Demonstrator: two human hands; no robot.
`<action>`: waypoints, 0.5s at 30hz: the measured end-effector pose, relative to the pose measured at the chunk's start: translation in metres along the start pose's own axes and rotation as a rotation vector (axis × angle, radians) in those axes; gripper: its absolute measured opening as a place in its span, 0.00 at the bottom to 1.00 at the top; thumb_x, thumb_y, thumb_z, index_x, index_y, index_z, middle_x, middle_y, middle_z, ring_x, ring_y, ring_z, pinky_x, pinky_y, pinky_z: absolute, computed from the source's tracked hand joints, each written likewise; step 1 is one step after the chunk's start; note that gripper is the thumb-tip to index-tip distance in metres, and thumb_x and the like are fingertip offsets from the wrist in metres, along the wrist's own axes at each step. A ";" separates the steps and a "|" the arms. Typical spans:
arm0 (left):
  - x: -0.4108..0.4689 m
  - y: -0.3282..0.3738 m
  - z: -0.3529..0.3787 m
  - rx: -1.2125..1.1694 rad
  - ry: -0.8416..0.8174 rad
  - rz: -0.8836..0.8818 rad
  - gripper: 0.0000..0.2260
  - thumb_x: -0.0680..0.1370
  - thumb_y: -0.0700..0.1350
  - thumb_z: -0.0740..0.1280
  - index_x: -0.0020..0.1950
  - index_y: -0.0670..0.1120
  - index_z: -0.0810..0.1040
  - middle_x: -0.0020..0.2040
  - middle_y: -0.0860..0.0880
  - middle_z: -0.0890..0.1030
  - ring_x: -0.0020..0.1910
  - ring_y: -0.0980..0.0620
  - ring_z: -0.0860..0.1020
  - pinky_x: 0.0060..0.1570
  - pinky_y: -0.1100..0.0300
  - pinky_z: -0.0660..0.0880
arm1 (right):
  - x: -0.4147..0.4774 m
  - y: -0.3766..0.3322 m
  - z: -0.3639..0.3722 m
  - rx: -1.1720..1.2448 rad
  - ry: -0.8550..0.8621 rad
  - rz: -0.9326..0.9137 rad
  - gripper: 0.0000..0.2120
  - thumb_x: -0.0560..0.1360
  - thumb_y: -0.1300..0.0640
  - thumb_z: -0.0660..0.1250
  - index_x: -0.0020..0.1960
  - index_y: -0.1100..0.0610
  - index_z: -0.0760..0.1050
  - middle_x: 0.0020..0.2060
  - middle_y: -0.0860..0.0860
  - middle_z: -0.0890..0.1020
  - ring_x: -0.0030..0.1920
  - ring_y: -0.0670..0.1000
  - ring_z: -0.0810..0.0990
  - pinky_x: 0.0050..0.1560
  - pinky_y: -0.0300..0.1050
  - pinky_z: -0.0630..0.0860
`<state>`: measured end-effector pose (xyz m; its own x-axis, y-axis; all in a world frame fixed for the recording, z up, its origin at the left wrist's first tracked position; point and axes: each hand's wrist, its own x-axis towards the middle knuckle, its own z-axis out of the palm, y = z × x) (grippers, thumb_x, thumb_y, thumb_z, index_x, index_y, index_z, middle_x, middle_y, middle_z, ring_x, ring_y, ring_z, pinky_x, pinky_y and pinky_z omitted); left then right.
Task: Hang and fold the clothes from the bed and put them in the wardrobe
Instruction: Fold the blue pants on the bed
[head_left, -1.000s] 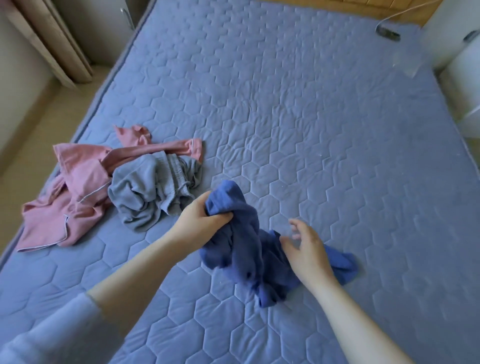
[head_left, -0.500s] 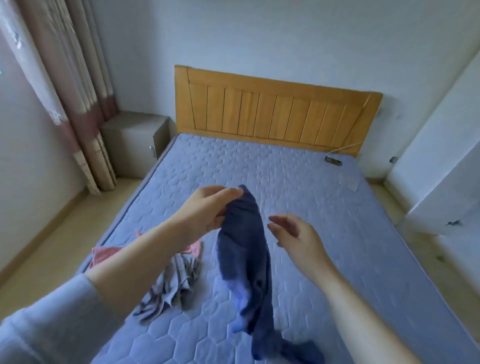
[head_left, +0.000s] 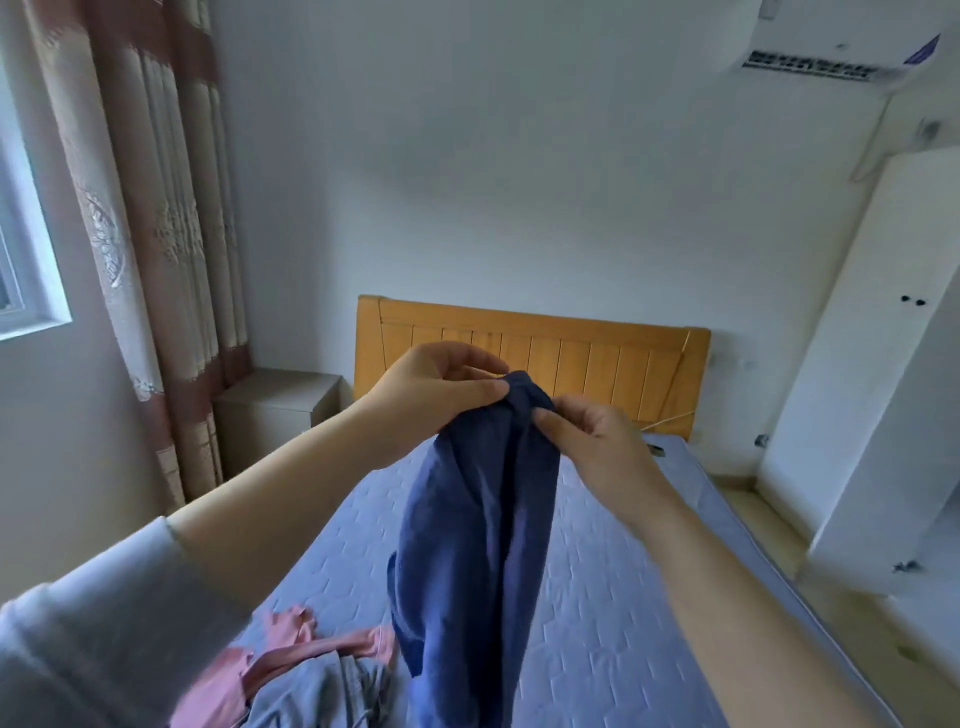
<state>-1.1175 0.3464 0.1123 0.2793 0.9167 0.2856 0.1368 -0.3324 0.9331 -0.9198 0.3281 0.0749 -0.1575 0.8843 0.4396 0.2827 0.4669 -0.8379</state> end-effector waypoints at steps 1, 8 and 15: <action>-0.001 0.004 -0.002 -0.009 -0.013 0.016 0.07 0.72 0.46 0.74 0.49 0.52 0.83 0.47 0.50 0.86 0.47 0.51 0.84 0.46 0.59 0.79 | 0.003 -0.005 -0.003 -0.007 0.062 -0.032 0.09 0.80 0.54 0.63 0.48 0.50 0.82 0.42 0.46 0.85 0.46 0.45 0.82 0.47 0.37 0.78; -0.016 -0.003 -0.008 -0.047 -0.195 -0.099 0.12 0.73 0.47 0.74 0.56 0.47 0.81 0.50 0.42 0.84 0.51 0.44 0.83 0.50 0.54 0.79 | 0.033 -0.023 -0.018 0.003 0.271 -0.043 0.11 0.79 0.57 0.59 0.43 0.52 0.78 0.41 0.48 0.83 0.46 0.47 0.79 0.51 0.48 0.74; -0.032 -0.021 -0.015 0.059 -0.421 -0.297 0.17 0.69 0.54 0.73 0.54 0.47 0.83 0.55 0.47 0.84 0.56 0.49 0.82 0.57 0.54 0.78 | 0.052 -0.044 -0.027 0.270 0.306 0.025 0.11 0.79 0.59 0.57 0.41 0.53 0.75 0.37 0.48 0.80 0.40 0.45 0.78 0.41 0.38 0.75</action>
<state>-1.1433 0.3277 0.0871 0.5767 0.8091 -0.1130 0.3177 -0.0947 0.9435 -0.9147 0.3538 0.1430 0.1470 0.8758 0.4597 0.0181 0.4623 -0.8866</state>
